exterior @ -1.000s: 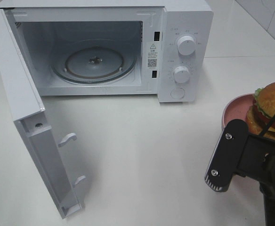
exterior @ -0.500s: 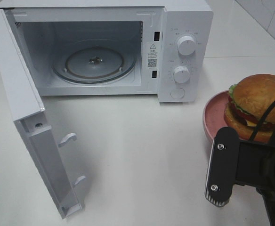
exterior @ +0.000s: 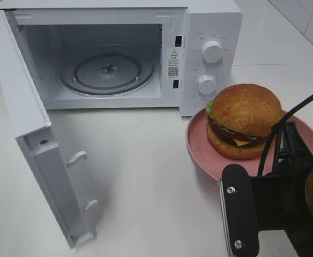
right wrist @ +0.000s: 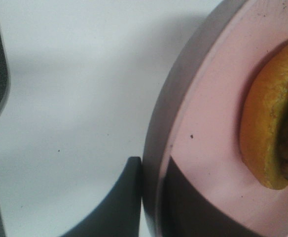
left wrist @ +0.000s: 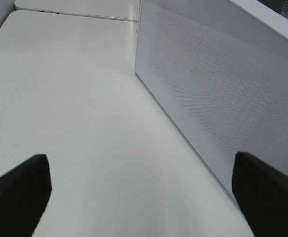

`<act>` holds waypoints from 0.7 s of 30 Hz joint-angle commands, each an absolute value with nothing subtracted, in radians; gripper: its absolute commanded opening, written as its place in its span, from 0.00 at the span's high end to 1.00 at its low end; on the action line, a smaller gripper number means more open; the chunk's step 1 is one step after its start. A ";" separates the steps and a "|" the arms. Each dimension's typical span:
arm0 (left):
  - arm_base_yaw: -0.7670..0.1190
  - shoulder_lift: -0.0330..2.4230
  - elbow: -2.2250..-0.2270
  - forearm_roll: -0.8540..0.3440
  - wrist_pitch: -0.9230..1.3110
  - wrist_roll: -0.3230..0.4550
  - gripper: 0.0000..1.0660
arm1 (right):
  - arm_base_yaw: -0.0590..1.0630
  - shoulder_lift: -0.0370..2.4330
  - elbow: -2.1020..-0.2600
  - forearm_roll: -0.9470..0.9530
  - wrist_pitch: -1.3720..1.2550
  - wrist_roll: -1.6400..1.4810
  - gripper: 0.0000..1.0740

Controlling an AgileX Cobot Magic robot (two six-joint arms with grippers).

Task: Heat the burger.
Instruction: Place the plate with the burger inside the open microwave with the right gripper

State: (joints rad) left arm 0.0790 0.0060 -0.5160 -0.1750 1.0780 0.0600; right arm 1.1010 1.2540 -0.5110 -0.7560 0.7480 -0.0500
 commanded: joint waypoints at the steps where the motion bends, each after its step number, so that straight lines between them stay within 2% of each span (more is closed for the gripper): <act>1: 0.074 0.008 -0.516 -0.180 1.070 0.058 0.15 | 1.103 1.247 -0.512 -0.815 0.699 -0.133 1.00; 13: 0.074 0.008 -0.516 -0.180 1.070 0.058 0.15 | 1.102 1.247 -0.512 -0.840 0.610 -0.261 1.00; 21: 0.074 0.008 -0.516 -0.180 1.070 0.058 0.15 | 1.019 1.247 -0.512 -0.837 0.500 -0.417 1.00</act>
State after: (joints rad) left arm 0.0790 0.0060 -0.5160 -0.1750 1.0780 0.0600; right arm 1.0240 1.2540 -0.5080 -0.7920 0.5350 -0.3920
